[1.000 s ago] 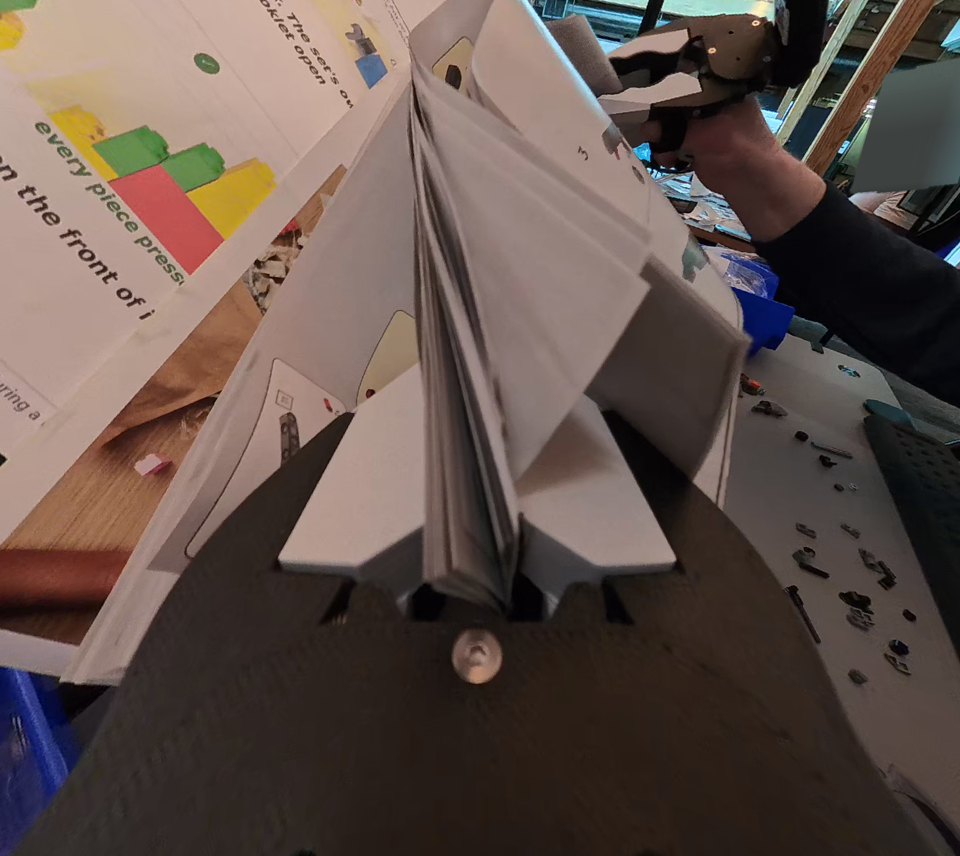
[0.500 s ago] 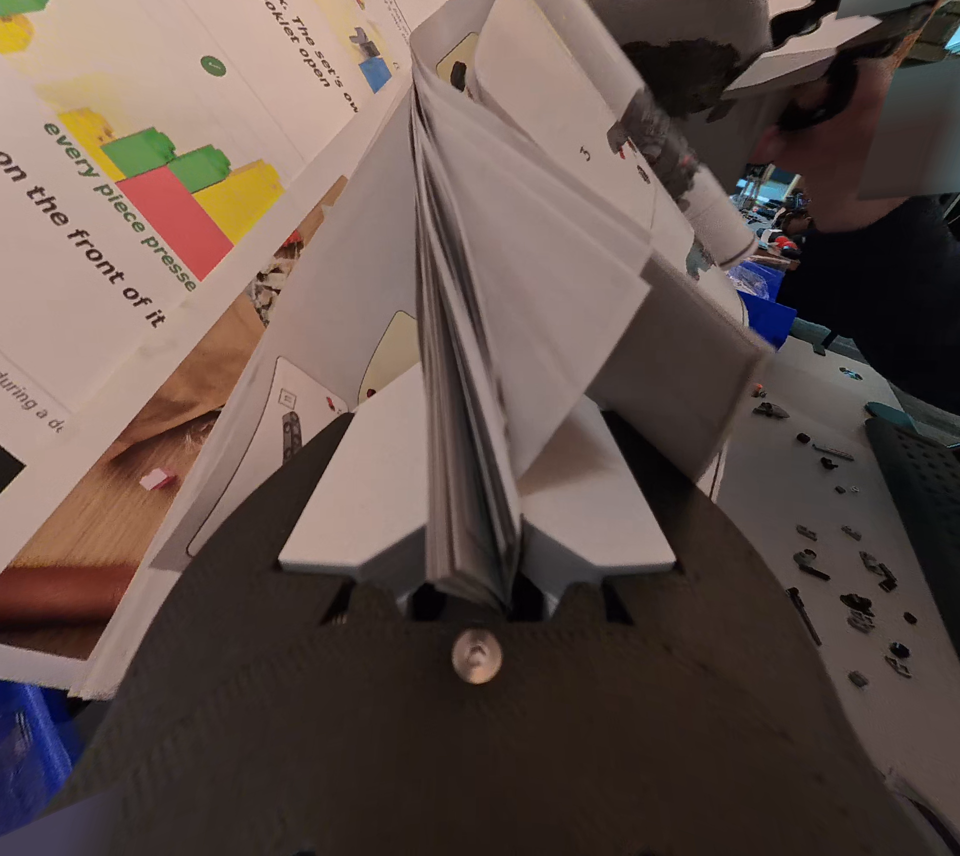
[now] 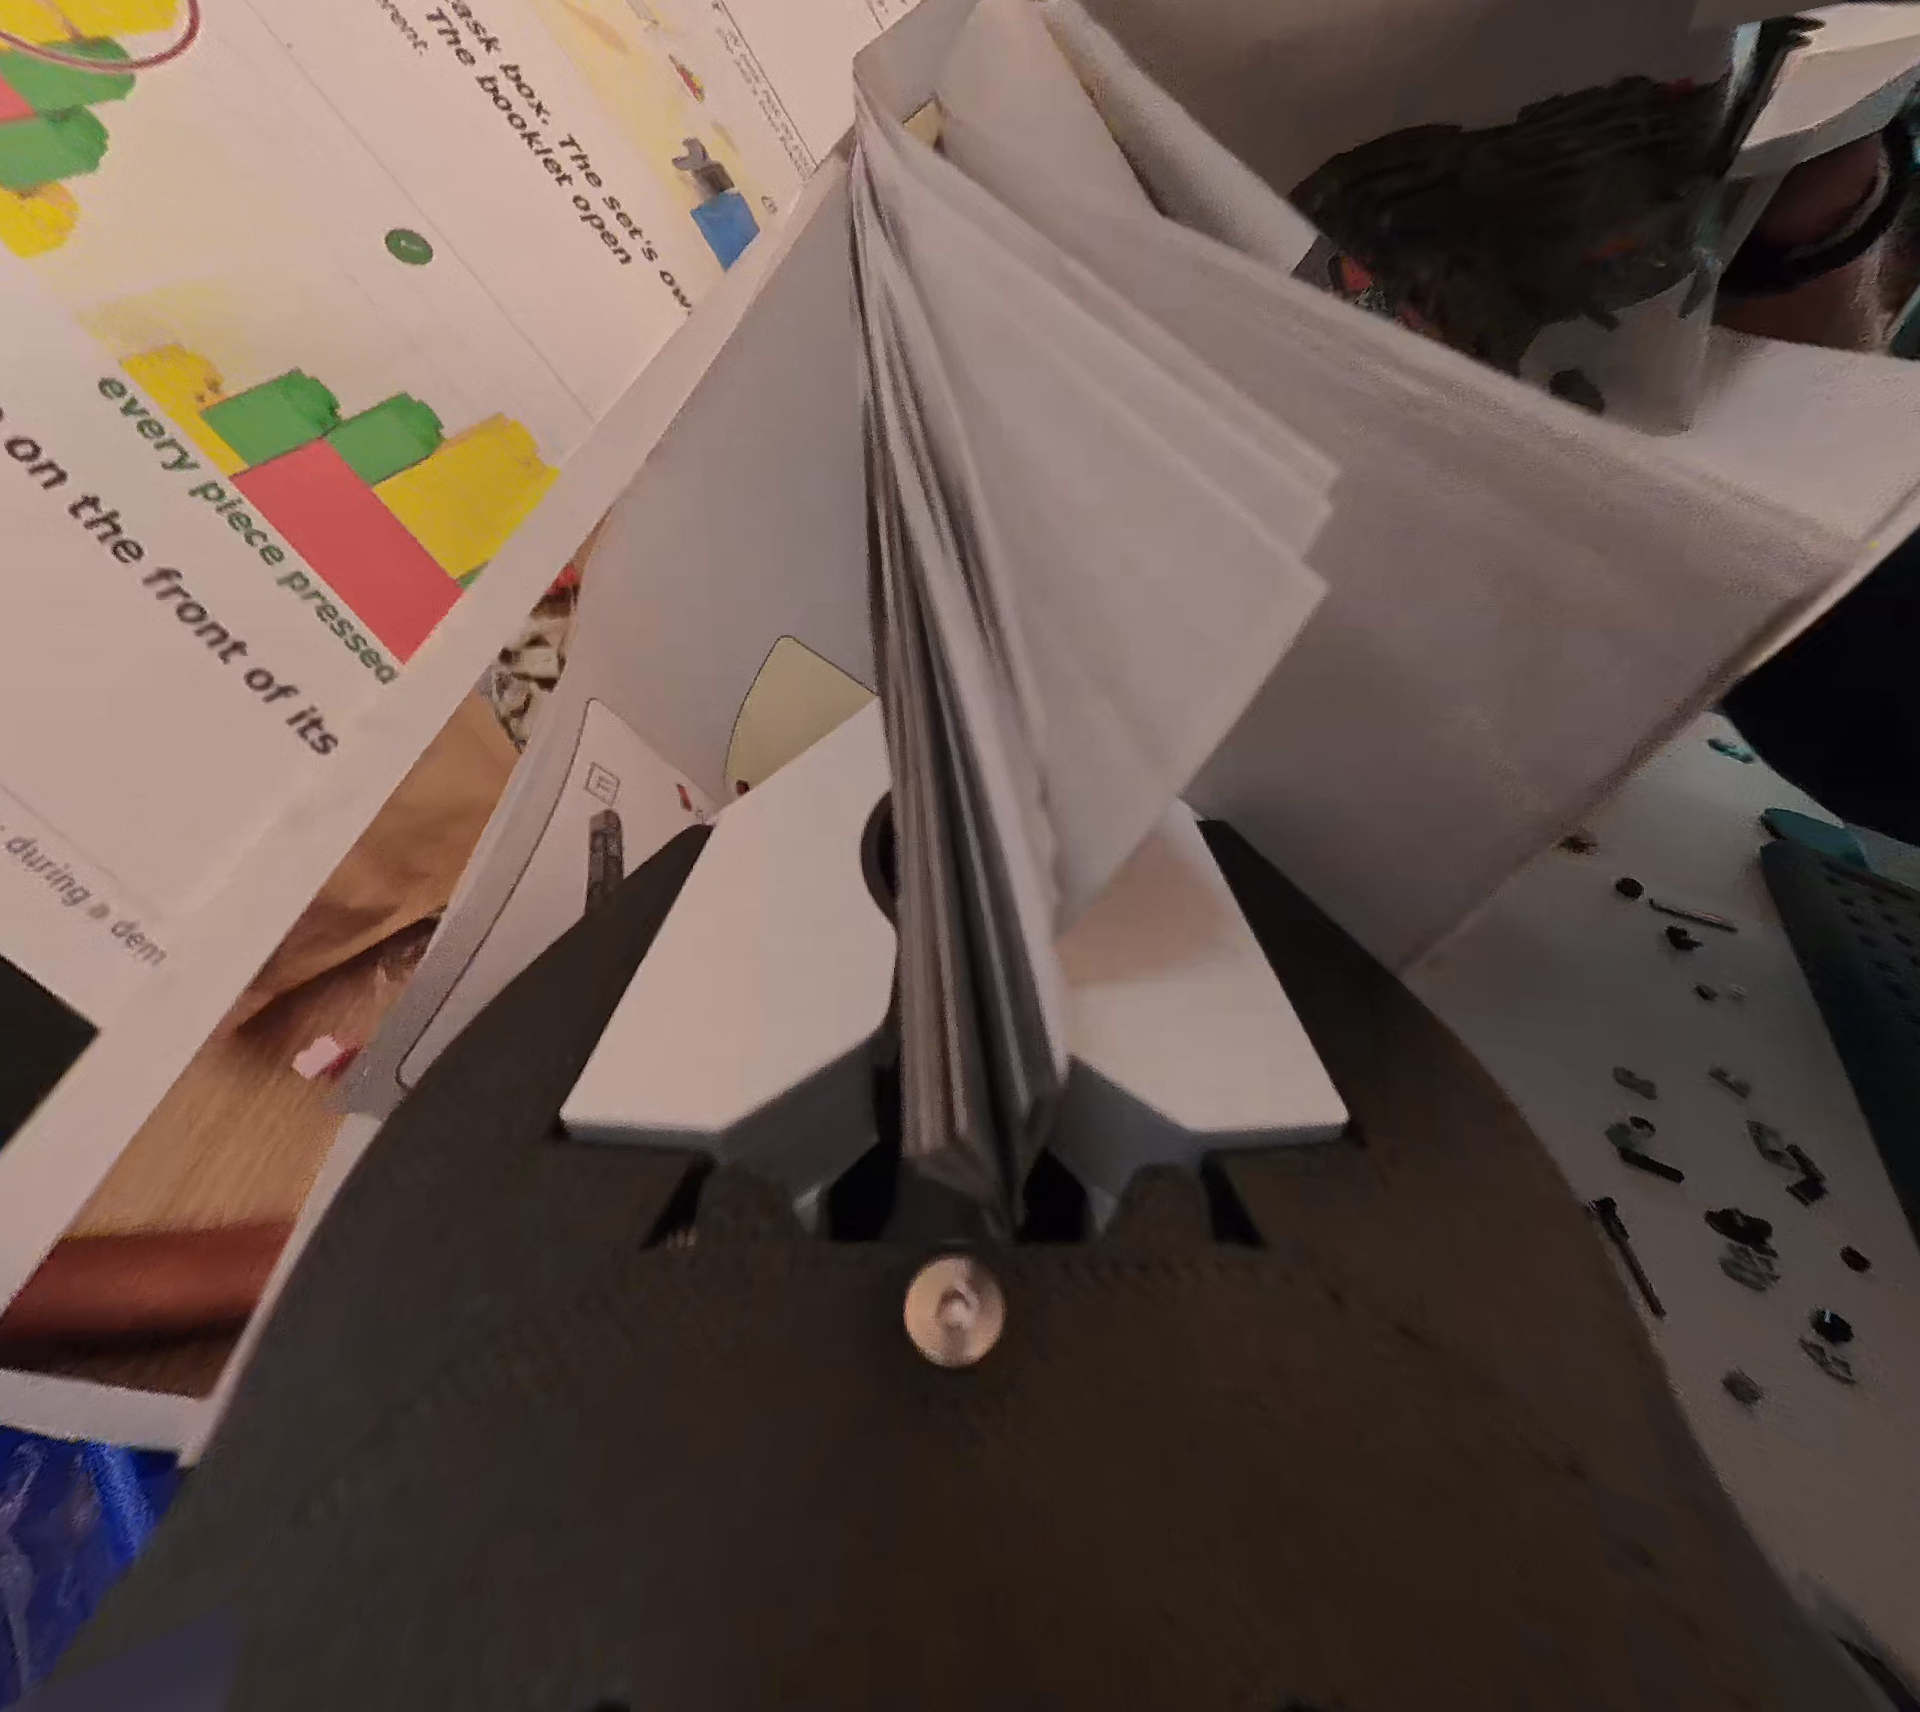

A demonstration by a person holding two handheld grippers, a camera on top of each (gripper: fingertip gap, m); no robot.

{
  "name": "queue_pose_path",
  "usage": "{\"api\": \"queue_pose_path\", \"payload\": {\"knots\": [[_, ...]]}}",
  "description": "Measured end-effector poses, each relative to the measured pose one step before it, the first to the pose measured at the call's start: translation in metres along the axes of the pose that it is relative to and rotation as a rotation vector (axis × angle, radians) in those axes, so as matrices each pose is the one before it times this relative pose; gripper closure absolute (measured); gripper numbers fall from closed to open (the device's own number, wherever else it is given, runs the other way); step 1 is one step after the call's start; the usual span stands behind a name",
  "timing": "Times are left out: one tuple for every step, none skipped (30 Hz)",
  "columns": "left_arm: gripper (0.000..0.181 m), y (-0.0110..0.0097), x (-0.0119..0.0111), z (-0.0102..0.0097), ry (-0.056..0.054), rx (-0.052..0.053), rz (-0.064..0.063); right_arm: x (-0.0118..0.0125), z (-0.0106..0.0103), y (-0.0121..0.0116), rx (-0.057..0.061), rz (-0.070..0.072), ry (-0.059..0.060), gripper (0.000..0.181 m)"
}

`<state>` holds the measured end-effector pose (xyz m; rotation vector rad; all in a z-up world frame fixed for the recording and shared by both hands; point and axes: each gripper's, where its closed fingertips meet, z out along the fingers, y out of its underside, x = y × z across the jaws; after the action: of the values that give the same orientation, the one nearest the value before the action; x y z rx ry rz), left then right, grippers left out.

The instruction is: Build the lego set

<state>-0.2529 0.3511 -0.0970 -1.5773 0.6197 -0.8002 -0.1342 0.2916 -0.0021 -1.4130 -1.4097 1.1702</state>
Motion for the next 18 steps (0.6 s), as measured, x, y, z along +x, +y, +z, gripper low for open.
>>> {"api": "queue_pose_path", "payload": {"knots": [[0.181, -0.00336, 0.00029, -0.00118, -0.0107, -0.0004, 0.0102, -0.00057, 0.00287, -0.00296, 0.0147, 0.0083, -0.0106, 0.168], [0.181, -0.00388, -0.00007, -0.00022, -0.0035, -0.0010, 0.0071, -0.00004, 0.00248, -0.00283, 0.0074, 0.0037, -0.0059, 0.168], [0.181, -0.00353, -0.00131, 0.00129, 0.0008, -0.0117, 0.0031, -0.00009, 0.00152, -0.00409, 0.0102, -0.0008, -0.0009, 0.168], [0.181, -0.00347, -0.00342, 0.00180, -0.0070, -0.0237, -0.0004, 0.00034, 0.00043, -0.00599, 0.0182, -0.0041, 0.0076, 0.168], [0.181, -0.00504, -0.00389, 0.00174, -0.0164, -0.0240, 0.0127, 0.00015, -0.00026, -0.00662, 0.0188, -0.0061, 0.0086, 0.169], [0.181, -0.00724, -0.00326, 0.00154, -0.0195, -0.0170, 0.0264, -0.00064, -0.00036, -0.00583, 0.0120, -0.0098, 0.0029, 0.170], [0.181, -0.00838, -0.00195, 0.00205, -0.0128, -0.0122, 0.0255, 0.00029, -0.00020, -0.00490, 0.0097, -0.0084, 0.0060, 0.170], [0.181, -0.00802, -0.00155, 0.00269, -0.0086, -0.0126, 0.0151, 0.00154, -0.00063, -0.00520, 0.0181, 0.0017, 0.0098, 0.170], [0.181, -0.00776, -0.00230, 0.00381, -0.0149, -0.0105, 0.0088, 0.00190, -0.00156, -0.00560, 0.0263, 0.0083, 0.0099, 0.171], [0.181, -0.00711, -0.00137, 0.00465, -0.0114, -0.0092, 0.0145, 0.00262, -0.00270, -0.00492, 0.0253, 0.0086, 0.0144, 0.171], [0.181, -0.00655, 0.00040, 0.00489, -0.0012, -0.0089, 0.0226, 0.00272, -0.00430, -0.00507, 0.0286, 0.0045, 0.0192, 0.172], [0.181, -0.00616, 0.00116, 0.00509, 0.0062, -0.0048, 0.0172, 0.00207, -0.00611, -0.00495, 0.0291, 0.0013, 0.0176, 0.172], [0.181, -0.00580, 0.00105, 0.00532, 0.0075, -0.0034, 0.0043, 0.00192, -0.00717, -0.00403, 0.0217, 0.0045, 0.0155, 0.172], [0.181, -0.00585, 0.00197, 0.00548, 0.0083, -0.0013, 0.0073, 0.00153, -0.00824, -0.00369, 0.0203, 0.0056, 0.0141, 0.173], [0.181, -0.00570, 0.00235, 0.00524, 0.0051, -0.0034, 0.0161, 0.00040, -0.00850, -0.00261, 0.0165, 0.0063, 0.0079, 0.173], [0.181, -0.00566, 0.00285, 0.00513, 0.0055, -0.0053, 0.0200, 0.00049, -0.00867, -0.00173, 0.0141, 0.0078, 0.0090, 0.173], [0.181, -0.00555, 0.00301, 0.00544, 0.0033, -0.0077, 0.0155, 0.00157, -0.00919, -0.00207, 0.0204, 0.0001, 0.0207, 0.174], [0.181, -0.00525, 0.00305, 0.00593, 0.0004, -0.0085, 0.0216, 0.00231, -0.00924, -0.00101, 0.0150, -0.0032, 0.0234, 0.174]]}}
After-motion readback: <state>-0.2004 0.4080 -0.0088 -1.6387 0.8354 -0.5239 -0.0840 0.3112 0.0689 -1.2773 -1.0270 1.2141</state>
